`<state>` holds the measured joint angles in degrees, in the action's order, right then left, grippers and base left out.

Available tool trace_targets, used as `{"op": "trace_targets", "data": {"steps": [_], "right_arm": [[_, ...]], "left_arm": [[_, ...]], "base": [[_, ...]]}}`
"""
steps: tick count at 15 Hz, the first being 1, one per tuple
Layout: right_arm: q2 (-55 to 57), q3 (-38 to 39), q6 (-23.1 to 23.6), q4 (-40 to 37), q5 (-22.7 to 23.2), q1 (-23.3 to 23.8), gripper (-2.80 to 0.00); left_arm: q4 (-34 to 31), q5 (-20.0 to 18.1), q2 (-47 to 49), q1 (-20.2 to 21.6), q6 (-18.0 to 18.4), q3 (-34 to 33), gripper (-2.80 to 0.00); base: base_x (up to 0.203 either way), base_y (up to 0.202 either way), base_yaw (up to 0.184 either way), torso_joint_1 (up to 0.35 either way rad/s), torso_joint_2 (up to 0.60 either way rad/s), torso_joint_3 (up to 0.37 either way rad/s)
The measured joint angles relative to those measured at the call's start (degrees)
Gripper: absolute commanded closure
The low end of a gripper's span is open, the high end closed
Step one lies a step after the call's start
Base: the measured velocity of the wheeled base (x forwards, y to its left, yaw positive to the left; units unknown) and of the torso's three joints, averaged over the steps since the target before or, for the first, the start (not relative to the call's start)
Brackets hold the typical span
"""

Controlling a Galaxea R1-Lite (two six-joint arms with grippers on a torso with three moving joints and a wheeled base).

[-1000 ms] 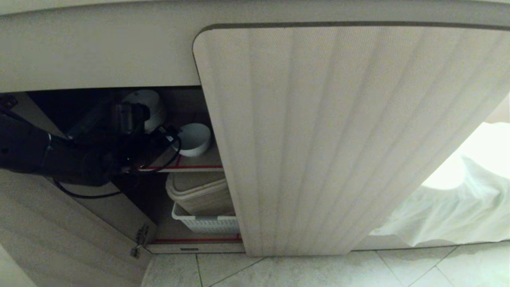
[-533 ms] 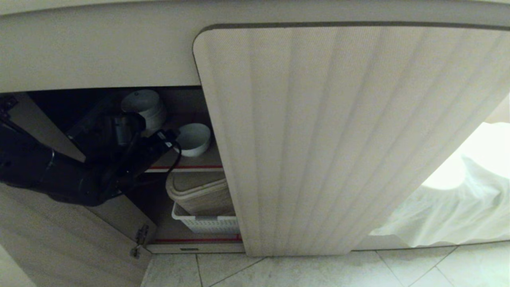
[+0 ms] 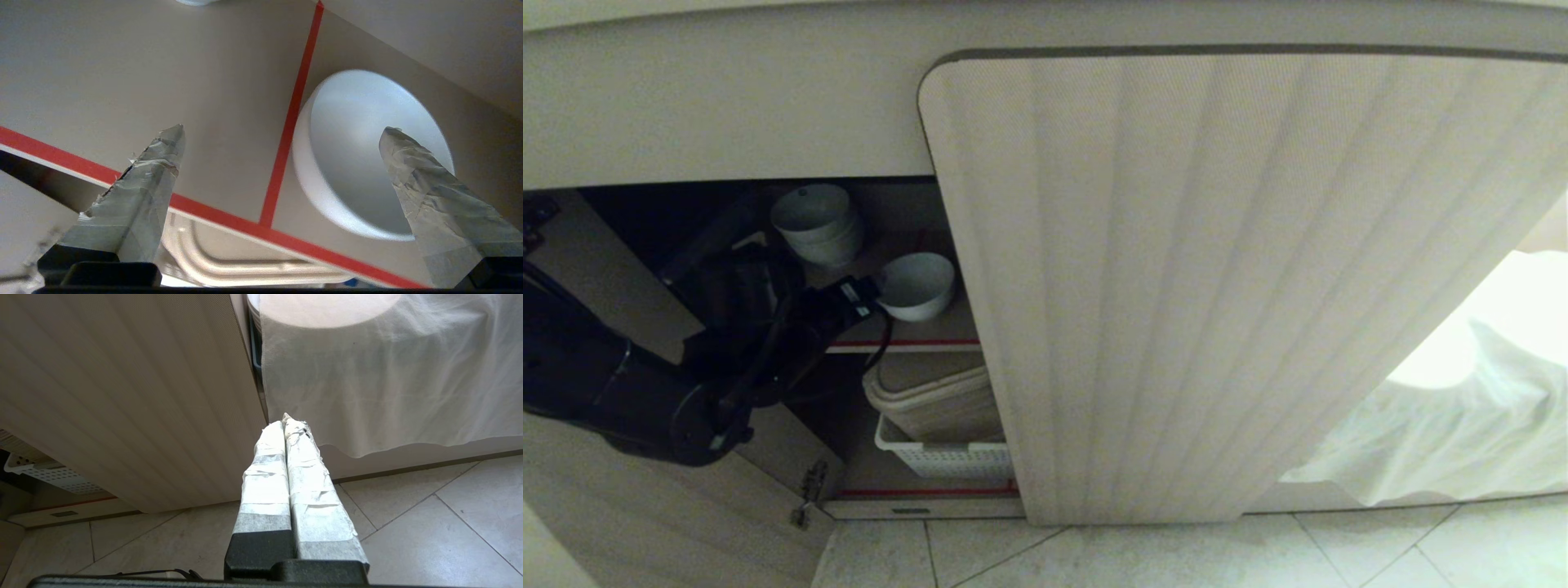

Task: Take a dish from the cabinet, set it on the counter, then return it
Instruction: Close the cabinet door

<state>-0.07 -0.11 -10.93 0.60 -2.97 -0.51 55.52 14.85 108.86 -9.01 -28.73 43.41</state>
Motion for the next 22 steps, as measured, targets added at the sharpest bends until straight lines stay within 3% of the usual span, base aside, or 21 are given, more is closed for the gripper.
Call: {"op": "trace_targets", "data": {"steps": [3, 20, 21, 22], "right_arm": [[0.00, 0.00, 0.02, 0.00, 0.01, 0.00, 0.00], [0.00, 0.00, 0.05, 0.00, 0.02, 0.00, 0.00], [0.00, 0.00, 0.02, 0.00, 0.01, 0.00, 0.00], [0.00, 0.01, 0.00, 0.00, -0.01, 0.00, 0.00]], "left_arm": [[3.65, 0.09, -0.90, -0.02, 2.14, -3.93, -2.80], [6.65, 0.86, -9.63, -0.89, 4.82, -14.69, -2.80], [6.60, 0.85, -10.34, -1.21, 4.87, -15.27, 0.00], [6.60, 0.85, -11.02, -1.54, 4.89, -15.80, 0.00]], "base": [[0.000, 0.000, 0.000, 0.000, 0.00, 0.000], [0.000, 0.000, 0.000, 0.000, 0.00, 0.000], [0.000, 0.000, 0.000, 0.000, 0.00, 0.000], [0.000, 0.000, 0.000, 0.000, 0.00, 0.000]]}}
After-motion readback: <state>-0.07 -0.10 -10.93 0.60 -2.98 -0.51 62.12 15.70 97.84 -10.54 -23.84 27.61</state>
